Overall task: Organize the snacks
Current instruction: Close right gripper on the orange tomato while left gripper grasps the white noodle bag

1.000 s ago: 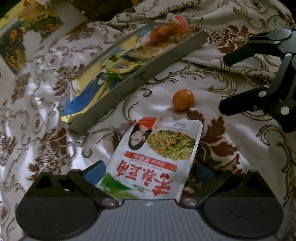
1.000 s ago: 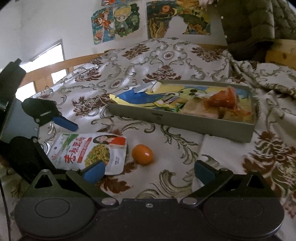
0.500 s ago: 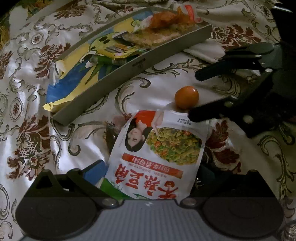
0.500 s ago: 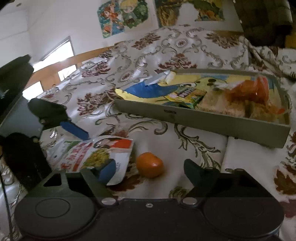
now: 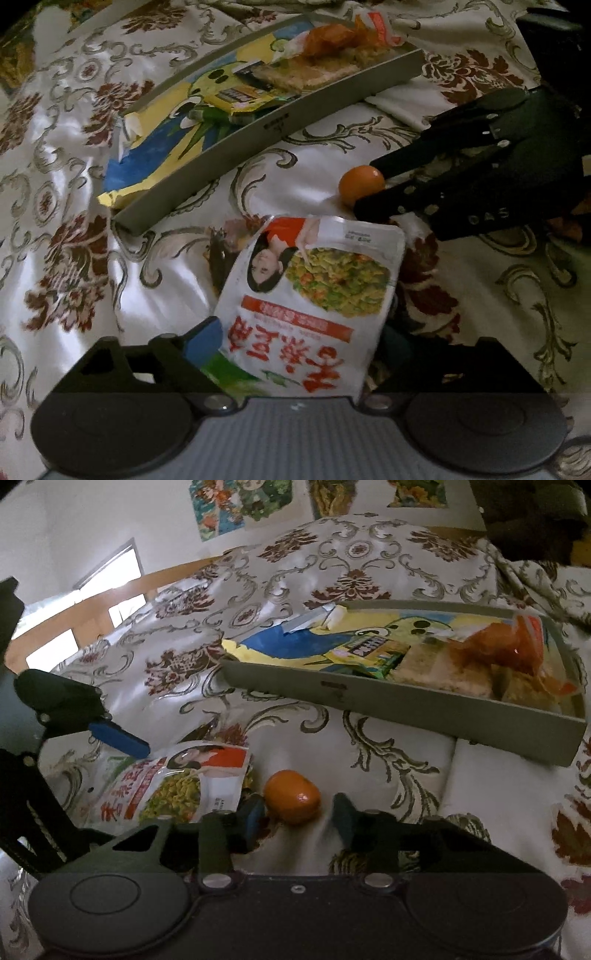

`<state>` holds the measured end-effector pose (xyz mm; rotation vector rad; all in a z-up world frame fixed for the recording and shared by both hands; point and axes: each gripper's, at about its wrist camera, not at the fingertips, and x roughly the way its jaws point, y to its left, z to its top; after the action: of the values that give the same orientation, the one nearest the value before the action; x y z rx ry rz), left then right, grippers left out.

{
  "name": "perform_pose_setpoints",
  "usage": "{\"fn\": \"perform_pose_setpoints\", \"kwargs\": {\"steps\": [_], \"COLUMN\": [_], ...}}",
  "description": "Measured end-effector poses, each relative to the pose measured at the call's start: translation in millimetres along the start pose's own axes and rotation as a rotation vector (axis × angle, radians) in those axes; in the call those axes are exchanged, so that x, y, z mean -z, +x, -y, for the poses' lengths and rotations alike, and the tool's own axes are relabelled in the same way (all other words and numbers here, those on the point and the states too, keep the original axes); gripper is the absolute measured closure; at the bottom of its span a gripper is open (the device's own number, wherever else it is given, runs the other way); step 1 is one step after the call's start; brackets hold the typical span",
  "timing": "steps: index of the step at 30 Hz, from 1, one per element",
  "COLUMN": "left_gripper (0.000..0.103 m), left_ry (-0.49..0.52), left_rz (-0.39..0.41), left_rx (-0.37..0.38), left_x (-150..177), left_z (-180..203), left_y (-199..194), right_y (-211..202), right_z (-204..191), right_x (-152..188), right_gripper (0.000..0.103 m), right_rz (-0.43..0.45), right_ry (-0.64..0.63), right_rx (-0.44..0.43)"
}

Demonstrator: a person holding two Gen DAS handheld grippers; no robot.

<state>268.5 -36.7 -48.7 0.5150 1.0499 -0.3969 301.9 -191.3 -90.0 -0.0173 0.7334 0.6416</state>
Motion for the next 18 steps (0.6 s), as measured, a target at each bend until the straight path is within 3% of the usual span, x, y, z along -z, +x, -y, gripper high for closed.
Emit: {"fn": "perform_pose_setpoints", "kwargs": {"steps": [8, 12, 18], "left_gripper": [0.012, 0.002, 0.002], "left_ry": [-0.027, -0.005, -0.028], "left_rz": [0.008, 0.017, 0.018], "left_rx": [-0.037, -0.042, 0.013], "left_x": [9.1, 7.9, 1.6], "left_z": [7.2, 3.4, -7.7], "left_y": [-7.3, -1.0, 9.4], "right_y": [-7.6, -15.3, -21.2], "right_z": [-5.9, -5.7, -1.9], "right_x": [2.4, 3.2, 2.4], "right_gripper": [0.069, 0.069, 0.069], "right_rz": [0.011, 0.011, 0.007], "right_ry": [-0.032, -0.041, -0.032], "right_rx": [0.018, 0.019, 0.015]}}
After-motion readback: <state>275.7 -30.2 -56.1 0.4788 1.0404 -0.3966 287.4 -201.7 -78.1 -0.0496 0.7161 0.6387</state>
